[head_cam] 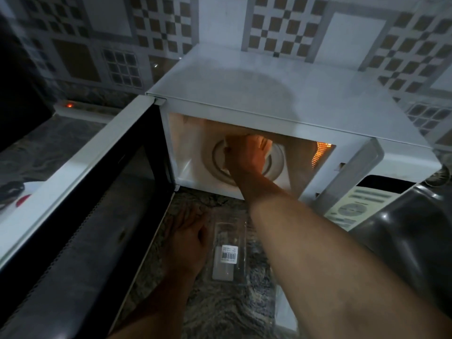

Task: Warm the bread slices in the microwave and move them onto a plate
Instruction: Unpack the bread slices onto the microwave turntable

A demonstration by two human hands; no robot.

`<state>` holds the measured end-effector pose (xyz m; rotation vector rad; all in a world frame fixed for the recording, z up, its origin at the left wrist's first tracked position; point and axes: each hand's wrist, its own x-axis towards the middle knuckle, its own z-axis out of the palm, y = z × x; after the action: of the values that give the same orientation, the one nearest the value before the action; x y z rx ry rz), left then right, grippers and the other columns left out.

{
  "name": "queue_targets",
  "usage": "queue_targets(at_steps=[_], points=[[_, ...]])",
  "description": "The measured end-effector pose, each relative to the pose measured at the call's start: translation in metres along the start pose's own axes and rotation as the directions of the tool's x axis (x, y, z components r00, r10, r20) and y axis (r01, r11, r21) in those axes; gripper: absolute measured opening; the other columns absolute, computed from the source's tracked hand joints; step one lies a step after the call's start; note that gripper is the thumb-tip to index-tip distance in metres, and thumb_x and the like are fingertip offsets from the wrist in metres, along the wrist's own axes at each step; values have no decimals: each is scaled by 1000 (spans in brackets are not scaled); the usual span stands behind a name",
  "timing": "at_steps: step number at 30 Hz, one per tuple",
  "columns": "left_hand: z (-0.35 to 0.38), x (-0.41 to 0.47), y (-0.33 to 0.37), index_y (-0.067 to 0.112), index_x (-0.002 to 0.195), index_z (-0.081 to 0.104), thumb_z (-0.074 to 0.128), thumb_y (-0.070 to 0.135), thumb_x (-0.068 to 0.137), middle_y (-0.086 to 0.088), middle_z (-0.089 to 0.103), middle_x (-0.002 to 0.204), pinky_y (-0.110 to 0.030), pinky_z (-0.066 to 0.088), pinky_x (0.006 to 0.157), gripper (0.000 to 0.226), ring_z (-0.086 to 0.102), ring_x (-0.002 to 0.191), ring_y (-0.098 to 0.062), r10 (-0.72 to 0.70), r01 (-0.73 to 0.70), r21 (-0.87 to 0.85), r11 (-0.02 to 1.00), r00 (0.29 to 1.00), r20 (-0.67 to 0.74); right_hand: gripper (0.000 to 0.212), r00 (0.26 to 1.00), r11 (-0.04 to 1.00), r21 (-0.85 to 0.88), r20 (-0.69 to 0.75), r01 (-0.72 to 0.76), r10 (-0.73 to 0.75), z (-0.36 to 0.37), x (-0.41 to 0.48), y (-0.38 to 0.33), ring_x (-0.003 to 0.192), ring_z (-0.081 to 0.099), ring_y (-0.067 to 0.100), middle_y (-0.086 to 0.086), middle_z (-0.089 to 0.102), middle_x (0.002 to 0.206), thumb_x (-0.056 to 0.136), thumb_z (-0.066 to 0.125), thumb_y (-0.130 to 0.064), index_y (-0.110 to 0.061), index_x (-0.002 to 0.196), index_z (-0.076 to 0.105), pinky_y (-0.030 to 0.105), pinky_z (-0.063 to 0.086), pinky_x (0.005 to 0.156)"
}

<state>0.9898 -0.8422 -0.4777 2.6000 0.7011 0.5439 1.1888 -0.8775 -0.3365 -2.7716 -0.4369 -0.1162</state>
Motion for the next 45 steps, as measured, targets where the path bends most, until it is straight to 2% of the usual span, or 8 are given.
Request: queue_targets(at_steps=[4, 9, 16, 21, 25, 28, 37, 45], points=[[-4, 0, 2, 33, 125, 66, 38, 32, 87, -2, 61, 136, -47, 43, 107, 47, 55, 127, -27, 8, -8, 22, 1000, 1000, -13, 31, 1000, 1000, -5, 23, 12, -12, 0, 2, -5, 133, 45, 32, 1, 57, 133, 96, 52, -42, -39, 123, 66, 59, 12, 118], [-8, -2, 7, 32, 122, 68, 41, 32, 86, -1, 63, 133, -48, 46, 104, 45, 56, 126, -27, -8, 8, 0, 1000, 999, -44, 40, 995, 994, 110, 98, -12, 1, -11, -2, -2, 123, 57, 30, 10, 57, 136, 98, 59, -31, -15, 134, 56, 46, 42, 106], [-6, 1, 2, 33, 124, 67, 39, 34, 86, 0, 60, 137, -41, 35, 111, 48, 53, 129, -23, -5, 5, -11, 1000, 1000, -15, 43, 999, 1000, -3, -30, 28, -28, -27, -14, -6, 119, 54, 36, 17, 62, 121, 98, 53, -38, -5, 125, 55, 49, 32, 108], [-6, 2, 6, 27, 117, 72, 62, 16, 83, -6, 67, 127, -49, 48, 101, 37, 57, 122, -28, -43, 41, -48, 998, 998, -35, 34, 994, 991, 76, 25, 106, -109, -49, -37, -1, 117, 58, 37, 19, 59, 128, 104, 45, -21, -3, 133, 51, 50, 42, 103], [-10, 3, 2, 23, 123, 69, 61, 10, 85, -12, 63, 132, -47, 44, 106, 41, 55, 126, -33, -67, 75, -121, 990, 996, 67, 43, 997, 992, 105, 27, 71, -74, -60, -66, 2, 107, 66, 34, 15, 66, 121, 99, 52, -16, -2, 138, 42, 37, 45, 74], [-21, 1, 6, 19, 127, 66, 58, 6, 91, -14, 61, 133, -38, 43, 106, 39, 55, 124, -33, -155, 187, -214, 959, 975, 159, 48, 995, 987, 139, 48, 84, -92, -72, -95, 4, 126, 53, 38, 17, 48, 144, 99, 51, -17, -7, 144, 37, 42, 46, 84], [-67, -33, 39, 16, 126, 64, 41, 28, 103, -19, 60, 131, -40, 40, 100, 35, 54, 119, -38, -455, 497, -453, 740, 866, 206, 36, 982, 966, 236, 177, -106, 65, -79, -182, 10, 103, 63, 34, 13, 64, 113, 98, 47, -39, -12, 121, 53, 37, 50, 77], [-90, -68, 52, 24, 100, 73, 42, 41, 98, -2, 69, 111, -36, 47, 88, 35, 61, 103, -24, -238, 370, -470, 801, 918, 316, 49, 906, 896, 307, 377, -320, 195, -60, -234, 20, 115, 59, 38, 14, 62, 127, 89, 56, -24, -16, 137, 47, 38, 48, 86]])
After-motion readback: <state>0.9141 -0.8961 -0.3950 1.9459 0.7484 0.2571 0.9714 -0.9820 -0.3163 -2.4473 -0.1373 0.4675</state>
